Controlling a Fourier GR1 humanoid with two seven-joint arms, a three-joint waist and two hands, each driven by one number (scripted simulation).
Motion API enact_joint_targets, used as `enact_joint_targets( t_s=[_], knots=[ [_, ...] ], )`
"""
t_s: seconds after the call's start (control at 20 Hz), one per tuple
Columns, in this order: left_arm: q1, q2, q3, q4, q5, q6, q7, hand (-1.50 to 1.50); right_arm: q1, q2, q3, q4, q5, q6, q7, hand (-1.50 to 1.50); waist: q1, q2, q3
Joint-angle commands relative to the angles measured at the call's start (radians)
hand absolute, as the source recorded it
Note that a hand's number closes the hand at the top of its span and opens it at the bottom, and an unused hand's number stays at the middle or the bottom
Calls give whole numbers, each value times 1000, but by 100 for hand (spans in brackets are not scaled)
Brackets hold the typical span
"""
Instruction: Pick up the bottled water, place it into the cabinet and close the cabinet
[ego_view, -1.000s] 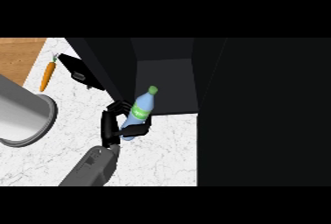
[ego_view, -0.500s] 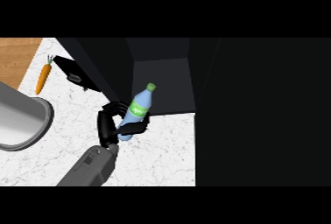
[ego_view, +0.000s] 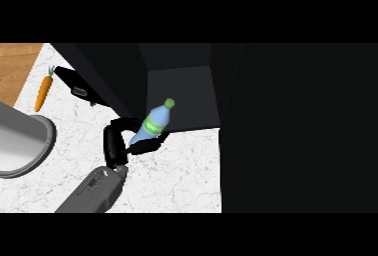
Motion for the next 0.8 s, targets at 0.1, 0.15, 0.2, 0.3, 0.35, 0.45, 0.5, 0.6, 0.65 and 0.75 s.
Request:
enact_joint_targets(
  t_s=[0.1,0.15,0.2,0.3,0.35,0.45,0.5,0.6,0.65,0.75],
  knots=[
    [-296,-4,43,107,8,-44,107,-150,3,-5,8,-30,-49,14,10,-150,-52,28,-14],
    [-303,-5,47,82,20,-54,114,-150,-6,-5,16,-8,-42,16,14,-150,-49,30,-14],
    [-299,-11,6,84,-2,-59,108,-150,-5,-9,29,-13,-26,21,18,-150,-59,30,-14],
    [-281,-9,17,23,27,-98,85,-150,-2,-21,7,6,-46,36,4,-150,-57,26,-14],
    [-285,-19,16,-5,30,-89,78,-150,-4,-14,14,-2,-52,30,12,-150,-59,26,-15],
    [-281,-20,11,-59,46,-113,73,-150,0,-24,9,-14,-48,36,18,-150,-50,19,-15],
    [-266,-30,19,-76,59,-122,53,-150,1,-16,24,-10,-51,36,14,-150,-47,19,-17],
    [-264,-39,10,-105,65,-132,42,-150,-16,-18,10,14,-46,39,1,-150,-46,17,-16],
    [-264,-28,9,-132,69,-144,35,-150,-6,-14,29,-10,-49,37,15,-150,-40,12,-17],
    [-261,-34,12,-140,86,-153,45,-150,4,-20,32,-5,-47,44,19,-150,-44,12,-17]
  ],
)
